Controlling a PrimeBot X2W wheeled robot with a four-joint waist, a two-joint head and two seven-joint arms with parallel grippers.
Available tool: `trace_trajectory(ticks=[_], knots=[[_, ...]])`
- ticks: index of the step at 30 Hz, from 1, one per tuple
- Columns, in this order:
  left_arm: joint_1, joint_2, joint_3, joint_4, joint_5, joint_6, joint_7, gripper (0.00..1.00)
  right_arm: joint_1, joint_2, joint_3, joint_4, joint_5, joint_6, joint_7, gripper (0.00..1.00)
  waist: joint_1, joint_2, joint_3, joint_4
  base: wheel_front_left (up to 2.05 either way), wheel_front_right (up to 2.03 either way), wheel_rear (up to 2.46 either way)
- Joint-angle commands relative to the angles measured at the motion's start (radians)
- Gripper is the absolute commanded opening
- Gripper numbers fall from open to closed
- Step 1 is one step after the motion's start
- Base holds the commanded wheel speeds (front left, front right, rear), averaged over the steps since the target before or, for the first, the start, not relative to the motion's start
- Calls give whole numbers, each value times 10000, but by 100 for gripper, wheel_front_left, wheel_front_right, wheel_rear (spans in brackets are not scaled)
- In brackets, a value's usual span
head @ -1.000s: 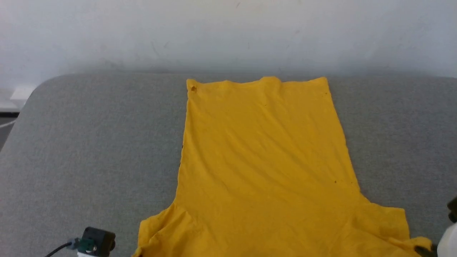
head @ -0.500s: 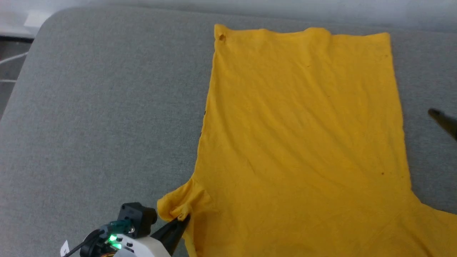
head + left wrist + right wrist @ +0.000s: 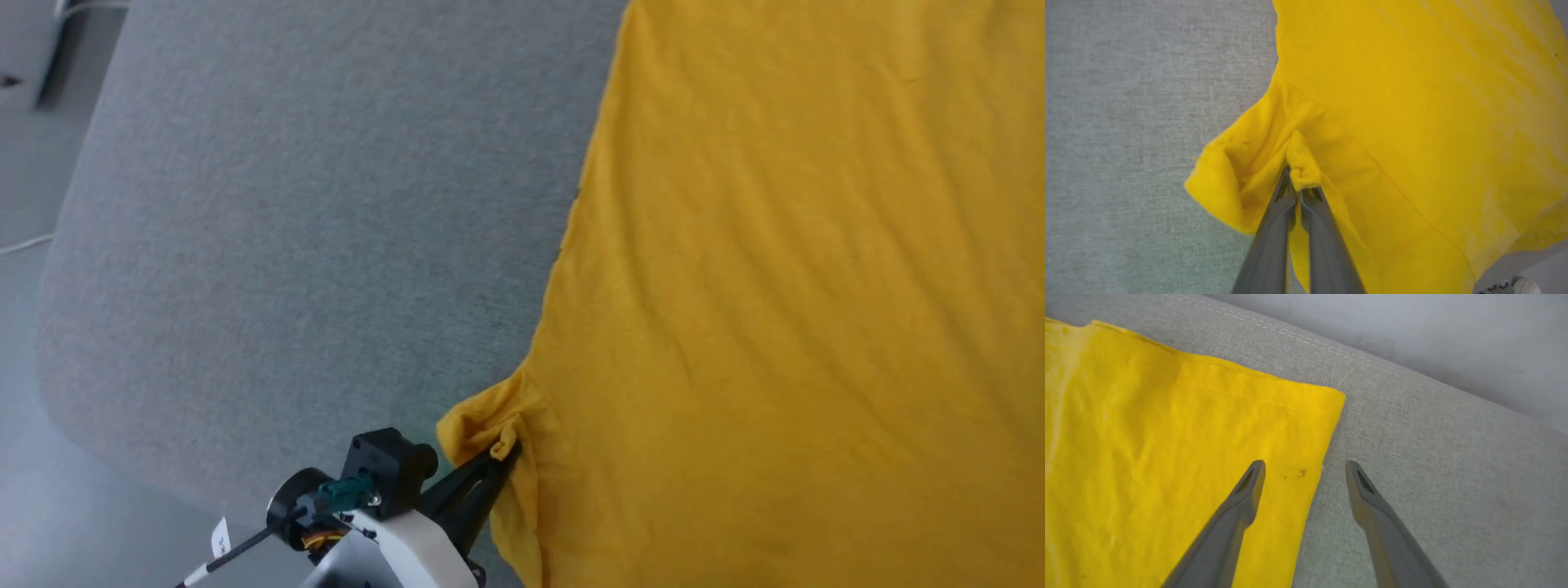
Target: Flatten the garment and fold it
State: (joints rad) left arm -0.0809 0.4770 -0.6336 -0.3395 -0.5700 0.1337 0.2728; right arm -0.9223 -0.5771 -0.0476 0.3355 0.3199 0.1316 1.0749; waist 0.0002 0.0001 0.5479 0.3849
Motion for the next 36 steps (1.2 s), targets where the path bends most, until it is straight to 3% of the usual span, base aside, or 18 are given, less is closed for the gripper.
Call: trace_trajectory(ticks=[1,8,9,10,13,22,30,36], knots=[[-181,-62,-26,54,62,-25,-75,0,-179,-99,55,168,-136,-9,-82,100,-2,-1,947,972,0,0,0],[-210,-213,-109,215,47,-29,-215,0,-553,-358,213,1355,-487,-9,-279,100,-2,-1,1055,1174,0,0,0],[-199,-205,-97,239,35,-25,-232,0,-511,-424,338,1470,-500,-9,-214,45,-2,-1,1053,1166,0,0,0],[-188,-192,-81,266,25,-18,-247,0,-445,-474,512,1548,-448,-9,-142,0,-2,-1,1041,1148,0,0,0],[-182,-161,-30,339,-4,13,-266,0,-218,-669,804,1761,-277,-9,86,0,-2,-1,935,1043,0,0,0],[-118,89,95,451,-41,109,-167,0,332,-760,1045,2204,-91,-9,-551,0,-2,-1,123,338,0,0,0],[475,221,287,817,-367,413,-174,0,2106,-538,1898,2504,472,-9,-1243,0,-2,-1,-1794,-860,0,0,0],[1121,370,551,954,-618,778,-292,0,3863,-786,2229,1577,1402,-9,-1499,0,-2,-1,-3051,-1750,0,0,0]])
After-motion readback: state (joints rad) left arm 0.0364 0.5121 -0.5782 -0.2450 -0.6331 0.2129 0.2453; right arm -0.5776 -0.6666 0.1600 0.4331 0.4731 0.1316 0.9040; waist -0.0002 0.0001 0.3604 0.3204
